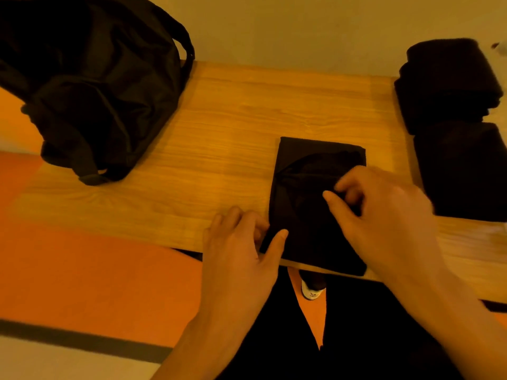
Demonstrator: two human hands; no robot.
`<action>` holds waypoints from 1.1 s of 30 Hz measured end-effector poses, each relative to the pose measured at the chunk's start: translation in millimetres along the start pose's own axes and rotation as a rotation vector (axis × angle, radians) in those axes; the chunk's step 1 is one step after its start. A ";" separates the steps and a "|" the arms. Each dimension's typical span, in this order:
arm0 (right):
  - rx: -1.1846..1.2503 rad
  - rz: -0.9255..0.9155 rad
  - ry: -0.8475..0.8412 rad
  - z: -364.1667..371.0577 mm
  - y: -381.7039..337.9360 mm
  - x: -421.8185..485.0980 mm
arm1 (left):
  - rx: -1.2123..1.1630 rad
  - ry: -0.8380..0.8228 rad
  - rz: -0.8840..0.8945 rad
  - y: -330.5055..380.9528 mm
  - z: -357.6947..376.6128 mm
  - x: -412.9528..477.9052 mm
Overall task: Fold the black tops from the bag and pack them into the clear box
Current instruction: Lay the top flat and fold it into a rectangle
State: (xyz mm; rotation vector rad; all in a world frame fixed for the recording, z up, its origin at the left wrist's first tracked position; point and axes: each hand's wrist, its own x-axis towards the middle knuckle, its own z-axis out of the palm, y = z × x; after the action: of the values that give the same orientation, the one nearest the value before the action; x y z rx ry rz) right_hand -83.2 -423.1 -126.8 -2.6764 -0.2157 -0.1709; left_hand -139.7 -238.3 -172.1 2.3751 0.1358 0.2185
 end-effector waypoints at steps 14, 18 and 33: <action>0.374 0.385 0.025 2.2 6.2 -66.2 | -0.045 0.018 -0.094 4.5 -2.7 -4.9; 0.422 0.347 0.078 1.8 4.7 -73.9 | -0.110 0.048 -0.092 3.8 -4.1 -10.7; 0.490 0.337 0.033 6.0 11.8 -77.4 | -0.061 0.008 -0.079 1.8 -5.6 -8.2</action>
State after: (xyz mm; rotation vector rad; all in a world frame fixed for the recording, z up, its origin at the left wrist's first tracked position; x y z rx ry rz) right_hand -156.4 -440.5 -149.1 -2.1790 0.1844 -0.0468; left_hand -148.8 -237.1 -167.8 2.3037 0.2237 0.1913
